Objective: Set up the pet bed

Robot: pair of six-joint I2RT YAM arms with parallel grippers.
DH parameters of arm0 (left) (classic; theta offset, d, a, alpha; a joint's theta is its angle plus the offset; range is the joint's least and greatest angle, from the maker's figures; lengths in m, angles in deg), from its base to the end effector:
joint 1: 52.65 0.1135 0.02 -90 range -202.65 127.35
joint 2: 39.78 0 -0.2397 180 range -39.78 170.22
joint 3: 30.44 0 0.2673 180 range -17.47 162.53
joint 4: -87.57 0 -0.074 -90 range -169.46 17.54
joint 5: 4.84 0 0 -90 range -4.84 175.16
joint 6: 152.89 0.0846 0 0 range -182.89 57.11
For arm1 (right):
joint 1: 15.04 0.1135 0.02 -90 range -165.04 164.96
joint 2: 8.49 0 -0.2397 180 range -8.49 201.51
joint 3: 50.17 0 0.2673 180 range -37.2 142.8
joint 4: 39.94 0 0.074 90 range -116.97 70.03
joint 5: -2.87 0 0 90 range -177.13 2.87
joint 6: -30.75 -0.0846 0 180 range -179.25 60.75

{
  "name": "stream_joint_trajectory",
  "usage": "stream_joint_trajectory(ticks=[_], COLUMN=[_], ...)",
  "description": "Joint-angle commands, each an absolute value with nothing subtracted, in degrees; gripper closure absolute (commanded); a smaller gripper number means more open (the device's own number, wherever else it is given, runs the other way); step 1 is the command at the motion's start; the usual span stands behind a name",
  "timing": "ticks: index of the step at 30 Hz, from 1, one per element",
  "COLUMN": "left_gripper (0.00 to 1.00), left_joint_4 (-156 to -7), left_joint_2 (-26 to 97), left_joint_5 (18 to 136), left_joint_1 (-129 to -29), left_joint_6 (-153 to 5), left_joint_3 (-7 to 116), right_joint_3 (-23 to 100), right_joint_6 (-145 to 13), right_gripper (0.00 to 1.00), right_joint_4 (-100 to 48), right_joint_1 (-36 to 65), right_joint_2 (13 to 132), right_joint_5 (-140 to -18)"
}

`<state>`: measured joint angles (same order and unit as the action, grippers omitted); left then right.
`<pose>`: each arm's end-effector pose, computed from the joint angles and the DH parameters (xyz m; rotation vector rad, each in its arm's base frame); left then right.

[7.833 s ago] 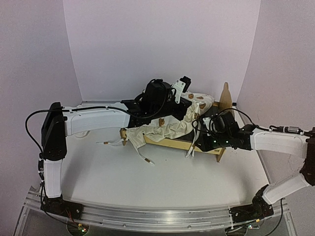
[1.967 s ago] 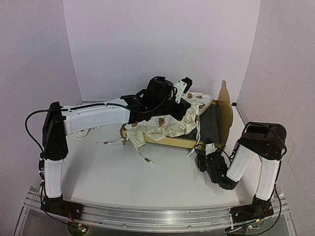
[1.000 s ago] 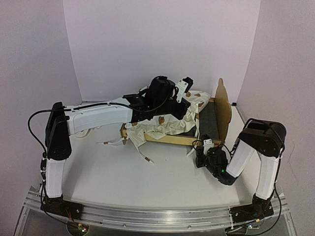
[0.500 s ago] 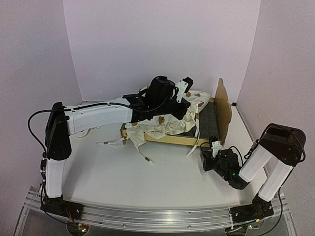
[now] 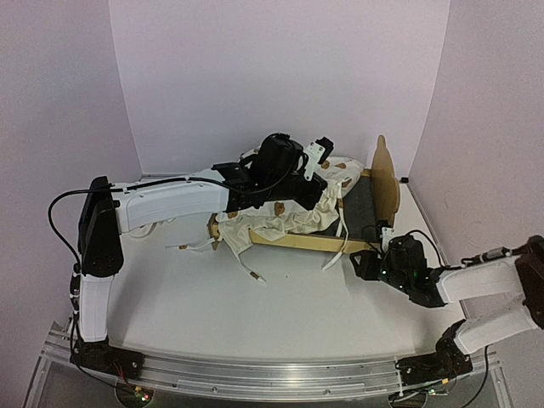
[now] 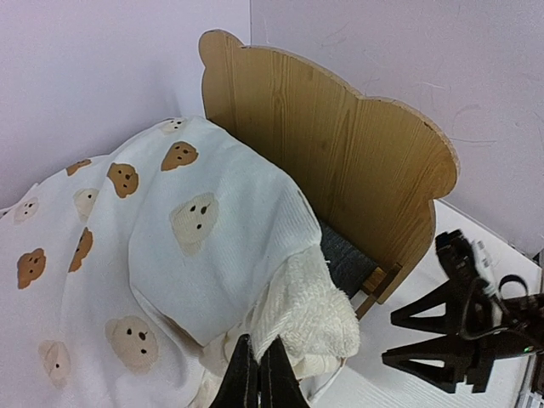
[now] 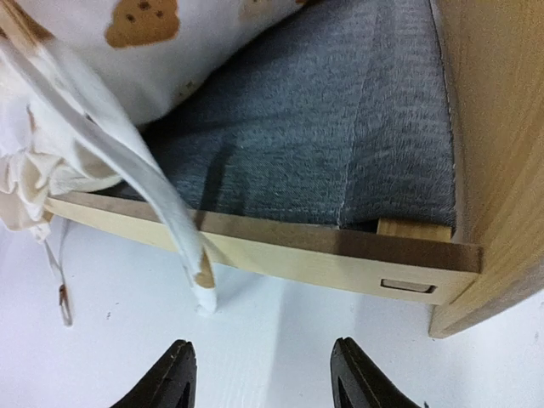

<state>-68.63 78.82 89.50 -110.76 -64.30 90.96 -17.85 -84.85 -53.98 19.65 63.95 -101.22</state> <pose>0.2958 -0.4632 0.2803 0.8974 1.7721 -0.6121 0.2520 0.1494 0.1012 -0.0048 2.0366 0.4192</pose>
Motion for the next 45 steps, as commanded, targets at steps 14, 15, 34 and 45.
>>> stream_joint_trajectory(ticks=[14,15,34,45], left_gripper=[0.98,0.97,0.93,0.85], left_joint_4=[-62.3,-62.3,-61.0,-60.2], left_joint_2=[88.9,88.9,87.1,83.2], left_joint_5=[96.4,96.5,99.9,97.3], left_joint_1=[-108.9,-108.8,-107.9,-108.4], left_joint_6=[-68.2,-68.2,-68.9,-70.7], left_joint_3=[97.3,97.3,95.7,92.0], right_joint_3=[5.9,6.9,15.1,12.2], right_joint_6=[-83.7,-83.7,-79.8,-79.1], right_gripper=[0.24,0.24,0.33,0.48], right_joint_4=[-1.3,-1.3,-5.7,-9.2], right_joint_1=[19.7,19.7,18.9,16.4], right_joint_2=[43.3,45.0,65.2,65.1], right_joint_5=[-112.1,-112.9,-123.6,-122.4])
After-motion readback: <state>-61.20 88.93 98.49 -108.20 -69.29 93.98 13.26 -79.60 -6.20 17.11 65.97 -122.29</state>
